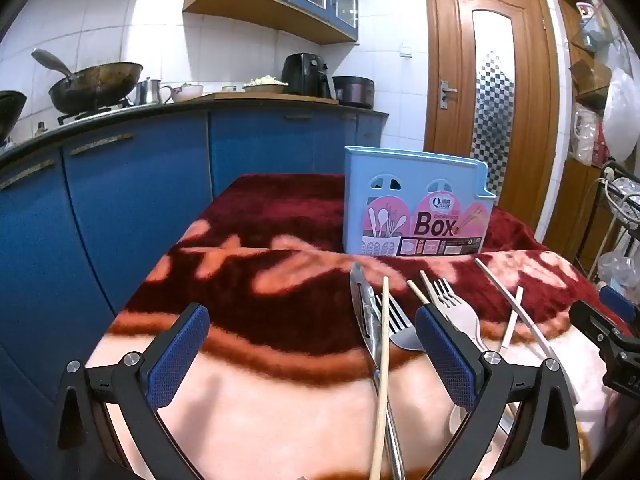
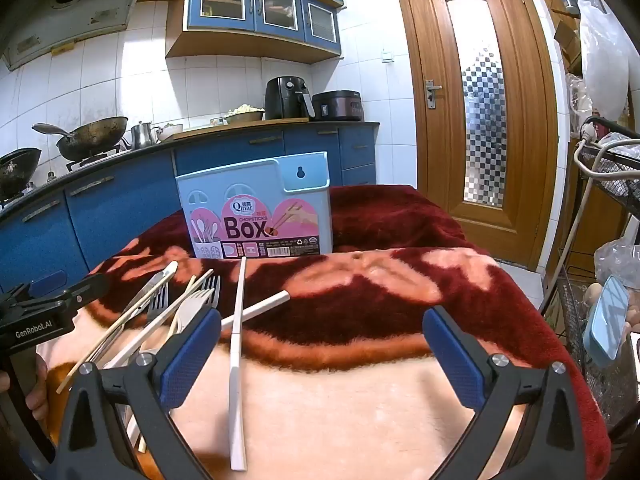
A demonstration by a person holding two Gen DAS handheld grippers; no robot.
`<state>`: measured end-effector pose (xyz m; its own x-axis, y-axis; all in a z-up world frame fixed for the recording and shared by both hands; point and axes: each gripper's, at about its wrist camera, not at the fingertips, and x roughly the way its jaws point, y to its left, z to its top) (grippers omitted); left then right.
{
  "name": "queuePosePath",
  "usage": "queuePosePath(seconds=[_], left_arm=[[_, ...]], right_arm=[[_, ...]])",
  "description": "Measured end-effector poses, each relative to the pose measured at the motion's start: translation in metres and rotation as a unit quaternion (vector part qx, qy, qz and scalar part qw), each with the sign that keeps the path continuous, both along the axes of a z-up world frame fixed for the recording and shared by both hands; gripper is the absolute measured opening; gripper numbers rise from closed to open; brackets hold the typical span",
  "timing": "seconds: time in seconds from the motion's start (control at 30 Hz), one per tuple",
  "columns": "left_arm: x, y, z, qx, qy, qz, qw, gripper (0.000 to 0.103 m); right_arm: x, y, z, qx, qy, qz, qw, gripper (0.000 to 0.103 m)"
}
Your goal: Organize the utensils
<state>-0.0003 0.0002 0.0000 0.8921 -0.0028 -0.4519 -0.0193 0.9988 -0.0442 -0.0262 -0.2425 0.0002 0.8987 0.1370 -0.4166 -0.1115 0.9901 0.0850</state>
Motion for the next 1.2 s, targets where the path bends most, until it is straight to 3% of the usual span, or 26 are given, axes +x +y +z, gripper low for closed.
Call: queuePosePath(seconds=[1.2], left_arm=[[0.0005, -0.0003, -0.0001, 0.005, 0.0, 0.0, 1.0, 0.102]], right_arm=[[0.0004, 0.0003, 0.0, -0.001, -0.001, 0.0, 1.0, 0.103]])
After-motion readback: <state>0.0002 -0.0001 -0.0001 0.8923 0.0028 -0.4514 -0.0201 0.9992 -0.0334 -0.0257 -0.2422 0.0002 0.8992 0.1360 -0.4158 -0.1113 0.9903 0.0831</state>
